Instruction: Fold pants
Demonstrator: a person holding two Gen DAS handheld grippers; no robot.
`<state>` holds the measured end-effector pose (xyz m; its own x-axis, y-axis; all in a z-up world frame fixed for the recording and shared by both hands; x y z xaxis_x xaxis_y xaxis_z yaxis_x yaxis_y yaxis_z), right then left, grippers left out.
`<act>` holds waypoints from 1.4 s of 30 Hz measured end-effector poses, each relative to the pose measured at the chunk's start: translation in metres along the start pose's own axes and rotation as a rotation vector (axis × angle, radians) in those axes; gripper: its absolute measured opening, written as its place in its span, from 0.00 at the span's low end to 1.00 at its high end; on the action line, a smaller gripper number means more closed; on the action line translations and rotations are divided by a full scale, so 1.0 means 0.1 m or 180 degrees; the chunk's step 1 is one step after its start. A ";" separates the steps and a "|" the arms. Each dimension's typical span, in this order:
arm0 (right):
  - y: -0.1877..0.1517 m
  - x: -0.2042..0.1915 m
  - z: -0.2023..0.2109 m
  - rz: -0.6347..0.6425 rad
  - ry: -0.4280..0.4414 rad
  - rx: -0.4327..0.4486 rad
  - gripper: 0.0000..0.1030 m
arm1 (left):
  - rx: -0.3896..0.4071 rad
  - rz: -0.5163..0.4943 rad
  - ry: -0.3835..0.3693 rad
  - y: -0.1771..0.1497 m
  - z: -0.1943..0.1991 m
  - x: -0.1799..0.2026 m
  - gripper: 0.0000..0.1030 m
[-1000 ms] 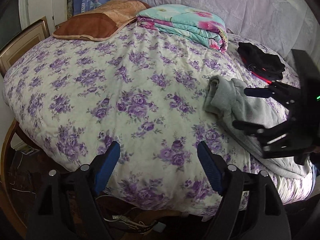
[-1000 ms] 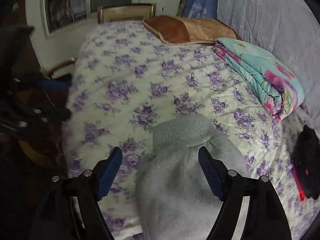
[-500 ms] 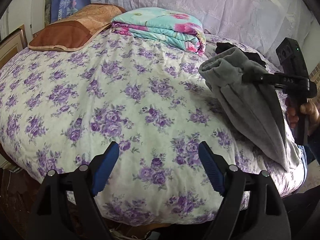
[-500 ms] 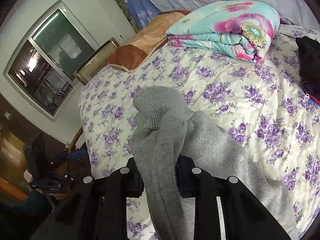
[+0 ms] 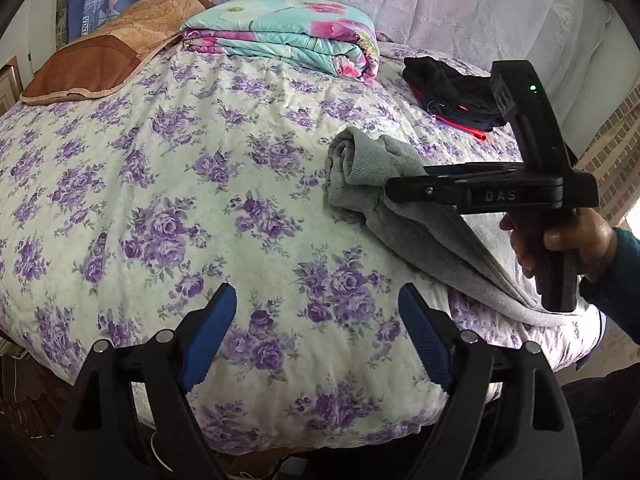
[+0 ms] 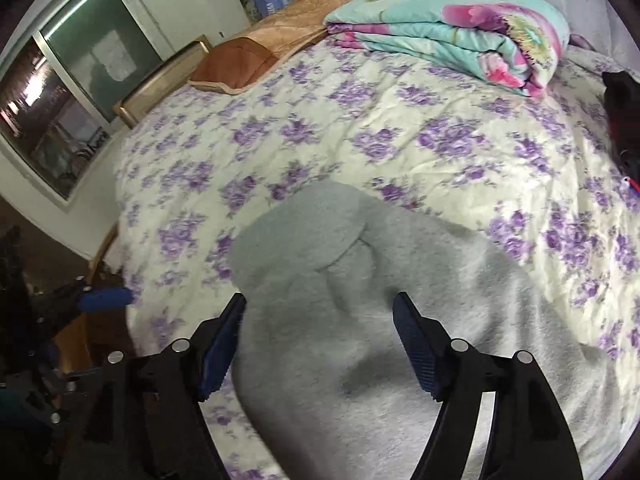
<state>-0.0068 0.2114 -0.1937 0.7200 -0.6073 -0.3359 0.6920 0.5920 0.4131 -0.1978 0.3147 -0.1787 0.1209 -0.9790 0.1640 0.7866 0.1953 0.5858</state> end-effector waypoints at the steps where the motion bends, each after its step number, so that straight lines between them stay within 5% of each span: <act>1: -0.01 -0.02 -0.05 0.0049 0.0021 -0.0067 0.67 | -0.0010 0.0003 0.0001 0.00 -0.01 0.00 0.78; 3: -0.02 -0.11 -0.10 0.0200 0.0120 -0.0163 0.38 | -0.0003 -0.0007 0.0007 0.01 0.00 -0.01 0.78; 5: 0.00 -0.09 -0.03 0.0123 0.0274 -0.0192 0.25 | 0.0031 -0.0010 0.0010 0.04 0.02 -0.02 0.78; 10: 0.17 0.14 0.45 -0.0295 0.0610 0.0128 0.18 | 0.0123 -0.0032 0.0047 0.12 0.11 -0.04 0.78; 13: 0.31 0.17 0.71 -0.0289 0.0486 0.0470 0.18 | 0.0164 -0.0027 0.0069 0.16 0.14 -0.04 0.79; 16: 0.25 0.06 0.28 -0.0385 0.0494 0.0159 0.27 | 0.0162 -0.0068 0.0044 0.22 0.11 0.01 0.79; 18: 0.01 -0.14 -0.16 -0.0187 0.0366 -0.0241 0.42 | 0.0142 -0.0123 0.0036 0.28 0.09 0.06 0.79; 20: -0.16 -0.30 -0.29 0.0077 0.0191 -0.0232 0.59 | 0.0165 -0.0187 0.0030 0.36 0.10 0.12 0.79; 24: -0.17 -0.16 0.24 -0.0127 0.0421 -0.0008 0.65 | 0.0366 -0.0302 -0.0007 0.66 0.21 0.24 0.82; 27: -0.43 0.29 0.81 -0.0325 -0.0060 0.0570 0.76 | 0.0523 -0.0494 -0.0043 0.93 0.20 0.49 0.84; 29: -0.77 0.63 0.95 -0.0497 -0.0450 0.0617 0.76 | 0.0513 -0.0657 -0.0062 1.05 0.07 0.71 0.86; 31: -1.23 0.91 0.98 -0.0663 -0.0770 0.0462 0.76 | 0.0363 -0.0795 -0.0146 1.06 -0.16 0.95 0.86; 34: -1.97 1.23 0.95 -0.1086 -0.0883 0.0102 0.76 | -0.0053 -0.1017 -0.0115 0.84 -0.61 1.14 0.86; 37: -2.26 1.17 1.18 -0.1067 -0.0841 0.0206 0.76 | -0.0373 -0.1239 0.0226 0.59 -0.91 1.06 0.85; 42: -2.48 1.65 1.84 -0.1478 -0.1250 0.0737 0.82 | -0.0350 -0.1194 0.0177 0.67 -0.71 1.03 0.85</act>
<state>-0.0694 -0.1329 -0.1957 0.2457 -0.9469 -0.2072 0.8659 0.1183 0.4860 -0.0900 0.2231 -0.1786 -0.1571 -0.9834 -0.0904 0.8422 -0.1812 0.5078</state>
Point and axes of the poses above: each gripper's, at about its wrist camera, not at the fingertips, and z roughly against the way its jaws point, x to its right, y to its top, the point moved 4 cm from there along -z, roughly the way its jaws point, and after that the axes turned 9 degrees about -z, right-handed, at the moved point
